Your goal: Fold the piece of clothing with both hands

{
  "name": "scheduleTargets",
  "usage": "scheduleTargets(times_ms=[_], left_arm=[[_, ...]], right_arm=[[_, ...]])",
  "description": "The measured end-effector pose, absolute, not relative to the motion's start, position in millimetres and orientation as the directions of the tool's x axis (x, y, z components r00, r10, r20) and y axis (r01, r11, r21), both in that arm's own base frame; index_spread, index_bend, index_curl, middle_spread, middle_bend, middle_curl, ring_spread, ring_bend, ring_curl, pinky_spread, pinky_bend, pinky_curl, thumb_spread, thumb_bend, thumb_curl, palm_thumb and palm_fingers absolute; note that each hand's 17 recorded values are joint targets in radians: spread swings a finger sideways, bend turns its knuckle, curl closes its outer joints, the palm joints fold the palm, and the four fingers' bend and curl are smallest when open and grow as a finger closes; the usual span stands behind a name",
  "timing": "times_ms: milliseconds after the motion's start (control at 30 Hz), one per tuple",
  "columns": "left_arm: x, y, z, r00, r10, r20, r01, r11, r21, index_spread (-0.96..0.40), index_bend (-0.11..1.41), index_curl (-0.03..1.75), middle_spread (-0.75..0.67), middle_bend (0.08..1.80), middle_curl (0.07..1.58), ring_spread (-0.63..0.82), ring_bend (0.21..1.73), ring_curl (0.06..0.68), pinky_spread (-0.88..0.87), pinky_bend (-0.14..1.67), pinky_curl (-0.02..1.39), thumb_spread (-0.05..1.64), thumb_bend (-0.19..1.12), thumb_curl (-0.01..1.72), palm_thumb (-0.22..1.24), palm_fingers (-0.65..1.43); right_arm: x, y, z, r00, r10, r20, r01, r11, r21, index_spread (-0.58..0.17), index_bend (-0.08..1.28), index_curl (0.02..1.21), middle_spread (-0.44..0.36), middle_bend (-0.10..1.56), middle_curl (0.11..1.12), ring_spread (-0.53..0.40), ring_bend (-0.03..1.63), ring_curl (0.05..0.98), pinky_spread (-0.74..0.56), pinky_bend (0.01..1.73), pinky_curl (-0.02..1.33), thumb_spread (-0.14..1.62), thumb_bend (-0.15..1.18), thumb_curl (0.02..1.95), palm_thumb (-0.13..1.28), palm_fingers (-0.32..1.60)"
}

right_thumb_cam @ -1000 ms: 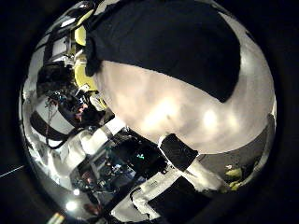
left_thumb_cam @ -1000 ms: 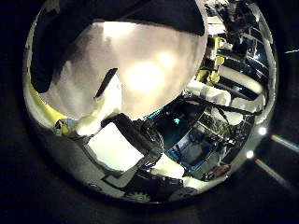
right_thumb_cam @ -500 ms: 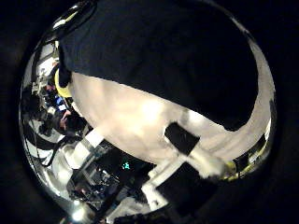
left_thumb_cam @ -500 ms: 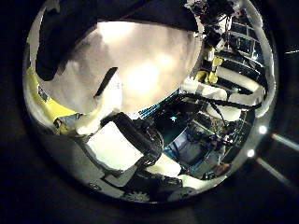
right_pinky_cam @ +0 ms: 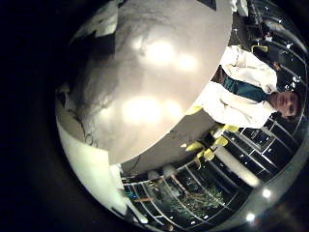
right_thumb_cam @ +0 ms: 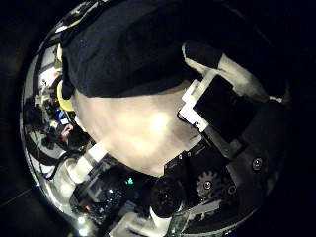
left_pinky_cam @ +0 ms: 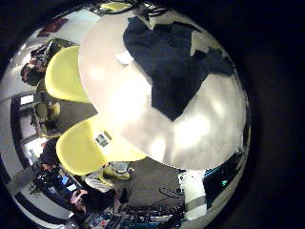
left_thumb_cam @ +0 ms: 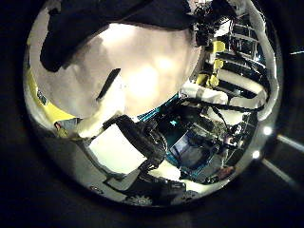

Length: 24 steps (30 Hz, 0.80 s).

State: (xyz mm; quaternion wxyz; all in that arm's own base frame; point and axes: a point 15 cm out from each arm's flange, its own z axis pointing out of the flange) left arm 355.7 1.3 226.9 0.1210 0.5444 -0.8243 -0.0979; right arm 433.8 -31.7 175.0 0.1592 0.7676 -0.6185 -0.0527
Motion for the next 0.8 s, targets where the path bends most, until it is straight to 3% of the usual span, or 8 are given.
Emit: scheduleTargets(times_ms=[233,600,800], left_arm=[[371.9,-1.9,193.4,-0.332,-0.941,0.060,-0.910,0.336,0.243,-0.17,0.19,0.53,-0.07,0.18,0.40,0.10,0.57,0.211,0.29,0.20,0.32,1.15,-0.02,0.33,0.51,0.32],[380.2,-11.4,146.0,-0.326,-0.941,0.088,-0.879,0.336,0.339,-0.16,0.19,0.53,-0.05,0.19,0.39,0.12,0.56,0.207,0.30,0.20,0.32,1.16,-0.02,0.34,0.50,0.32],[382.5,-10.0,148.6,-0.331,-0.936,0.121,-0.879,0.353,0.322,-0.16,0.19,0.52,-0.06,0.19,0.39,0.12,0.56,0.206,0.29,0.20,0.32,1.17,-0.02,0.34,0.50,0.33]], right_arm=[[436.7,-61.7,200.0,0.177,-0.975,0.133,-0.954,-0.137,0.265,-0.407,1.03,0.74,-0.281,1.15,0.95,-0.273,1.36,0.752,-0.25,1.20,0.90,1.05,0.04,0.63,1.08,0.87],[441.8,-56.8,271.1,0.160,-0.974,0.158,-0.983,-0.144,0.111,-0.389,1.11,0.90,-0.276,1.25,1.04,-0.265,1.47,0.820,-0.25,1.27,1.05,1.12,-0.01,0.66,1.06,0.73],[451.4,-6.3,325.0,0.245,-0.953,0.179,-0.968,-0.250,-0.006,-0.382,1.13,0.97,-0.272,1.28,1.07,-0.260,1.50,0.837,-0.25,1.29,1.10,1.14,-0.01,0.67,1.06,0.69]])
